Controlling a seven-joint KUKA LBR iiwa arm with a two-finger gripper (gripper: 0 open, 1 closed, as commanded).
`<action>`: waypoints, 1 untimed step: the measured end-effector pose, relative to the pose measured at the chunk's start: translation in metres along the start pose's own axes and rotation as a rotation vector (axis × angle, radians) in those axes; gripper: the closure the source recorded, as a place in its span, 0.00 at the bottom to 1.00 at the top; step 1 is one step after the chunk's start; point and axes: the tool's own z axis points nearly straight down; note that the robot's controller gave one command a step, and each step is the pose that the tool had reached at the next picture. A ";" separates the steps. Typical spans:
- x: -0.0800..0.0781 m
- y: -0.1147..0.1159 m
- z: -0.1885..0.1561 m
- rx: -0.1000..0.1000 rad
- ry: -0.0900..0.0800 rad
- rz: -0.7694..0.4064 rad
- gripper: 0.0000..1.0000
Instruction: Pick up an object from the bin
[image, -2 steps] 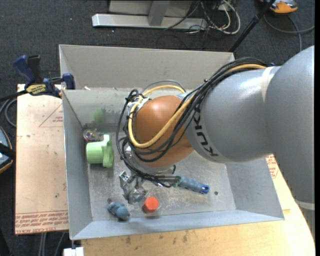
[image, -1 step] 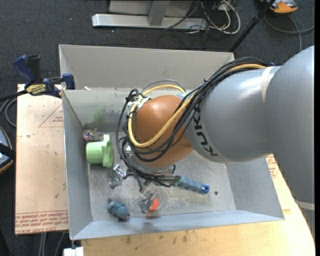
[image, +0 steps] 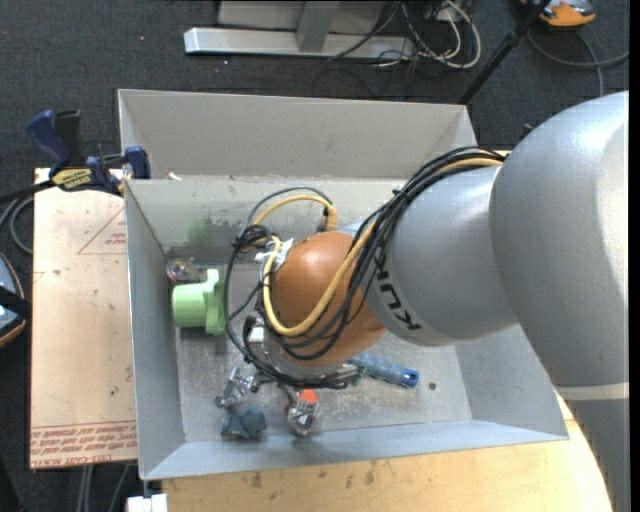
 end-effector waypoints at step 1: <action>0.001 0.001 0.000 -0.004 0.006 0.002 1.00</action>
Offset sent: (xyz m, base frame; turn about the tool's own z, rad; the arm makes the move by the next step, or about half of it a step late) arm 0.0000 0.0000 0.0000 0.0000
